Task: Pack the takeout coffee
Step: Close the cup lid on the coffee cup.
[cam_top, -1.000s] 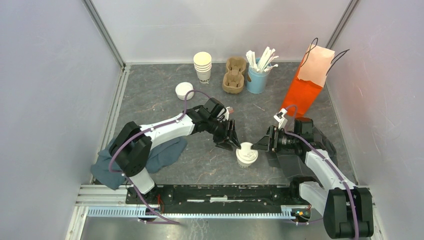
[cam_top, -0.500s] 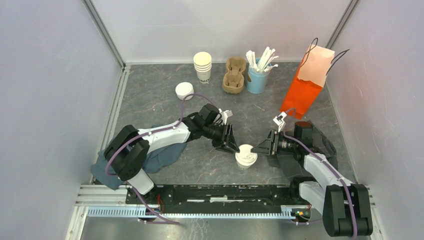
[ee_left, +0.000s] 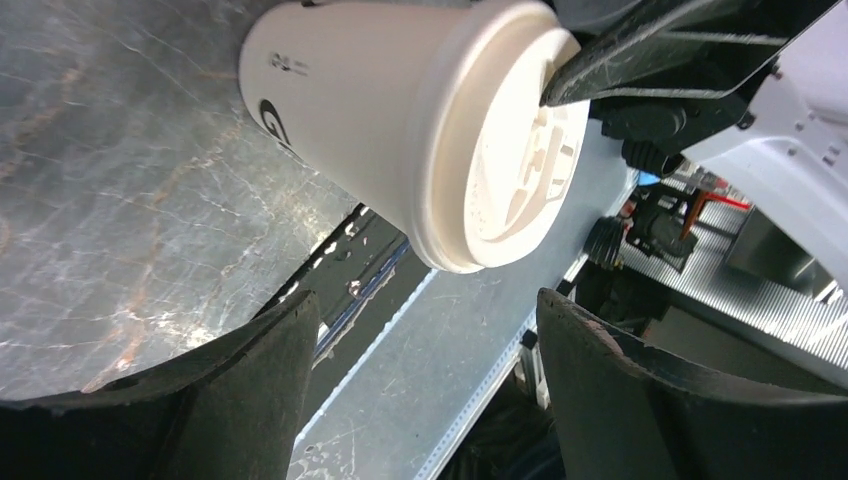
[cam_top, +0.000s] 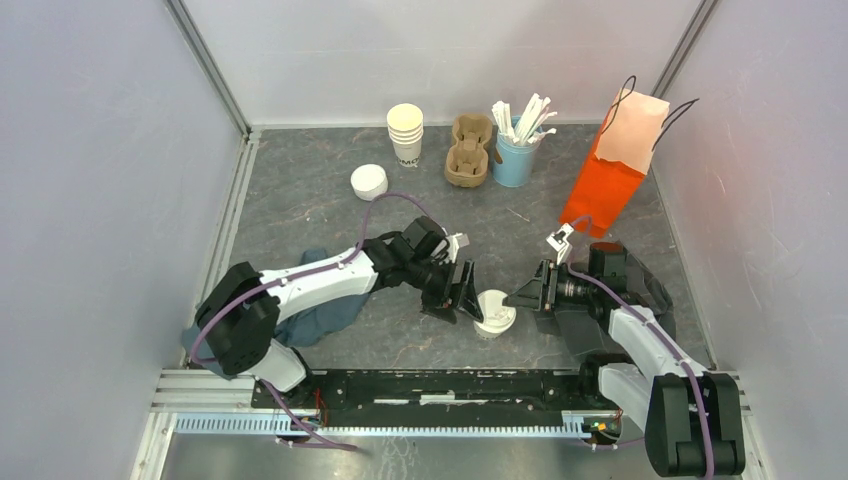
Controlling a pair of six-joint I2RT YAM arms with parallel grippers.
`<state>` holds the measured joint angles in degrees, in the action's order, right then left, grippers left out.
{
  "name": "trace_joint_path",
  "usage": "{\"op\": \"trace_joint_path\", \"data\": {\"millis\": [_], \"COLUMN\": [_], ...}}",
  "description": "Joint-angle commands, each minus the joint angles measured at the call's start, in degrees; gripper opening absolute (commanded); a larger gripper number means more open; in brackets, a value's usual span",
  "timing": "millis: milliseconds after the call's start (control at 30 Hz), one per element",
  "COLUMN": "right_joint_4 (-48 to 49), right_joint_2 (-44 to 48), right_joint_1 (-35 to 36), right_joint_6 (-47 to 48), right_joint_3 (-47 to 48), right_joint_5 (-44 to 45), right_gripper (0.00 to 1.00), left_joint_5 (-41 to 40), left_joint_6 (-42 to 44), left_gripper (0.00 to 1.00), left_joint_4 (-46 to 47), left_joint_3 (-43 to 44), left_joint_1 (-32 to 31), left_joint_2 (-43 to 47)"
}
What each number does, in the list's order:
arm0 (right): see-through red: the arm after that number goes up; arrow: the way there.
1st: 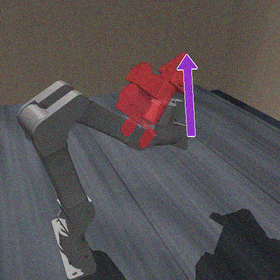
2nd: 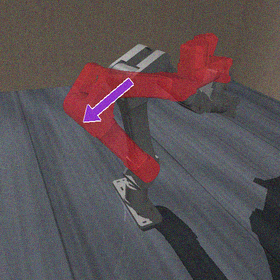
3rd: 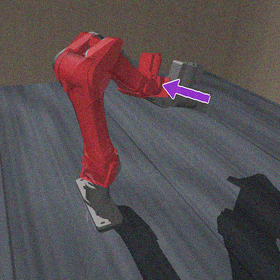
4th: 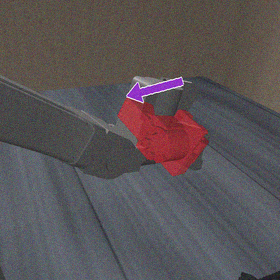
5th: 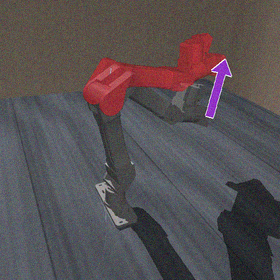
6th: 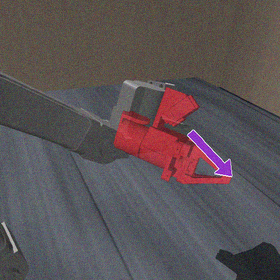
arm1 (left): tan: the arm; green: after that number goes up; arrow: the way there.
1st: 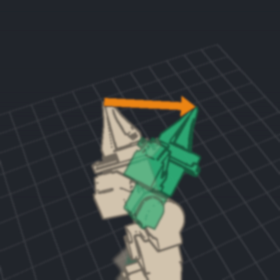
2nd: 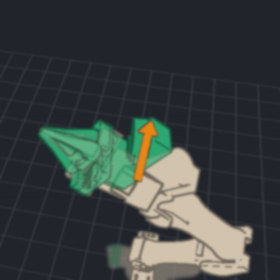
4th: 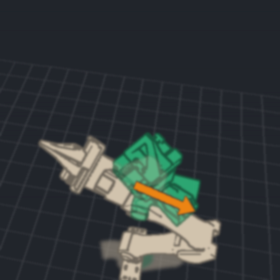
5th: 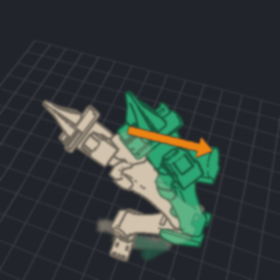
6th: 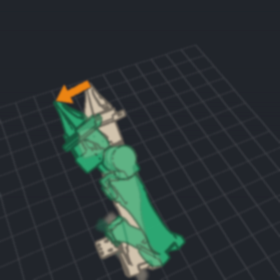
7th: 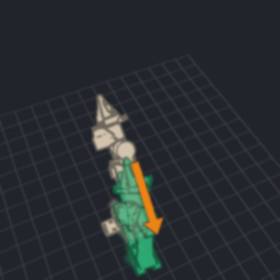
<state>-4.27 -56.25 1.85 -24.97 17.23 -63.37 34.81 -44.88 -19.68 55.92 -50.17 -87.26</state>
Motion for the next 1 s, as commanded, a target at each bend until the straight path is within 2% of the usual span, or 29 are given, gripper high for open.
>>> {"op": "trace_joint_path", "data": {"millis": [0,133,233,433,533,600,767,967], "right_joint_4": [-3.63,-3.71,-3.65,-3.80,-3.98,-4.33,-5.04,-5.11], "right_joint_2": [-0.36,-0.46,-0.51,-0.94,-0.88,-0.63,-0.19,-0.53], "right_joint_1": [0.65,0.83,0.86,0.92,0.83,0.86,0.88,1.12], "right_joint_6": [4.67,4.95,4.98,5.84,6.07,5.97,5.81,6.07], "right_joint_3": [0.25,0.15,0.21,-0.16,-0.69,-0.37,0.51,0.83], "right_joint_5": [5.89,5.98,6.15,7.01,7.23,6.96,7.12,6.95], "right_gripper": [0.55,0.55,0.55,0.55,0.55,0.55,0.55,0.55], "left_joint_5": [1.40,0.04,-2.24,-7.04,-8.84,-7.59,-4.25,-2.78], "left_joint_6": [2.08,1.48,1.26,-1.78,-1.30,-0.97,-3.44,-6.37], "left_gripper": [0.86,0.85,0.78,0.65,0.63,0.67,0.86,0.86], "left_joint_4": [0.60,2.04,2.60,4.37,4.21,5.05,9.68,12.18], "left_joint_3": [1.87,2.26,1.21,-6.70,-9.57,-9.83,-8.00,-6.14], "left_joint_1": [-2.01,-2.03,-2.03,-1.64,-1.26,-1.24,-1.18,-0.49], "left_joint_2": [-1.69,-4.06,-5.41,-5.49,-4.42,-2.26,4.51,3.58]}}
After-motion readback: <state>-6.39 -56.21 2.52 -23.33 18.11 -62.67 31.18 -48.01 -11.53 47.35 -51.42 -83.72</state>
